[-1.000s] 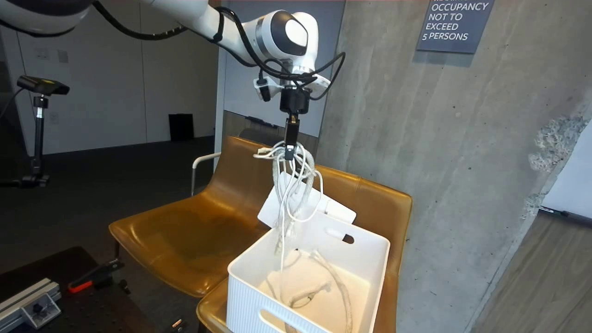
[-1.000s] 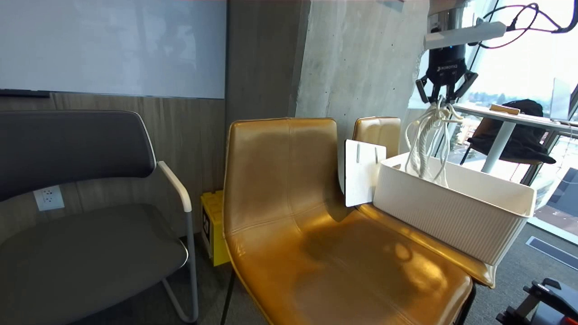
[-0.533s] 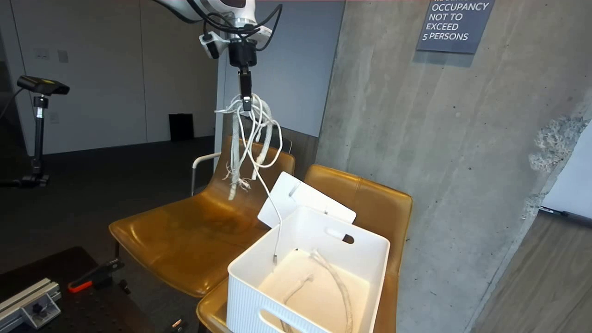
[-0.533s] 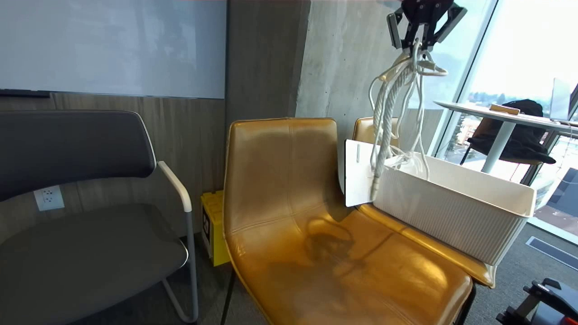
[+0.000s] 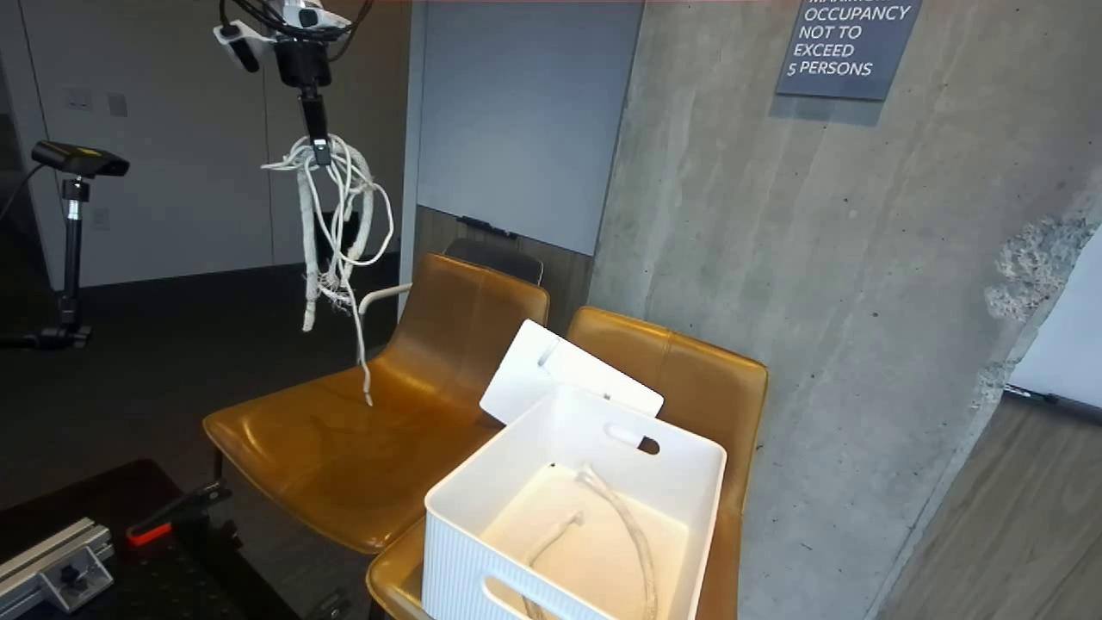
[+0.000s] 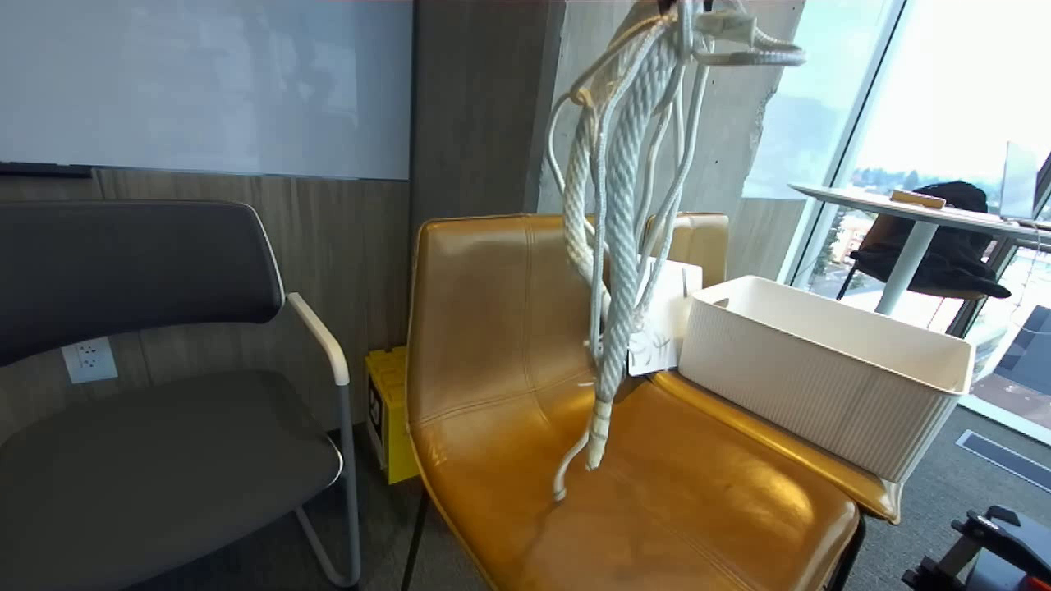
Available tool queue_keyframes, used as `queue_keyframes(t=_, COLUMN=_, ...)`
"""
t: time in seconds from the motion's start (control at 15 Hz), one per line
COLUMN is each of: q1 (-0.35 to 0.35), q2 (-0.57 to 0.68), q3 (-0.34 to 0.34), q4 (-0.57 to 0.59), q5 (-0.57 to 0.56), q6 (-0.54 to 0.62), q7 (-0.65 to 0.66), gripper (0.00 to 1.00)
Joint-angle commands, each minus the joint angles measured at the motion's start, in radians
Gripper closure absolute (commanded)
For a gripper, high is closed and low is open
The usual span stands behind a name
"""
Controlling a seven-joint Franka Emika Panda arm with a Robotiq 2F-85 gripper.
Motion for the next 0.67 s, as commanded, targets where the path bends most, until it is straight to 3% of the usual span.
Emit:
queue_keyframes(t=0.0, q1=0.014, q2=0.098, q3=0.131, q4=0.163, q5=-0.064, q6=-0.112, q7=0.085, gripper=0.97)
queue_keyframes(t=0.07, q1=0.012, q2=0.107, q3=0.148, q4=0.180, q5=-0.066, q6=-0.134, q7=0.092, gripper=0.97)
queue_keyframes(t=0.13, q1=0.029, q2=0.116, q3=0.108, q4=0.175, q5=-0.042, q6=-0.131, q7=0.091, gripper=0.97)
queue_keyframes(t=0.2, q1=0.020, q2=0.115, q3=0.109, q4=0.172, q5=-0.040, q6=-0.136, q7=0.094, gripper=0.97)
queue_keyframes(t=0.6, q1=-0.089, q2=0.089, q3=0.064, q4=0.112, q5=-0.027, q6=-0.115, q7=0.090, gripper=0.97)
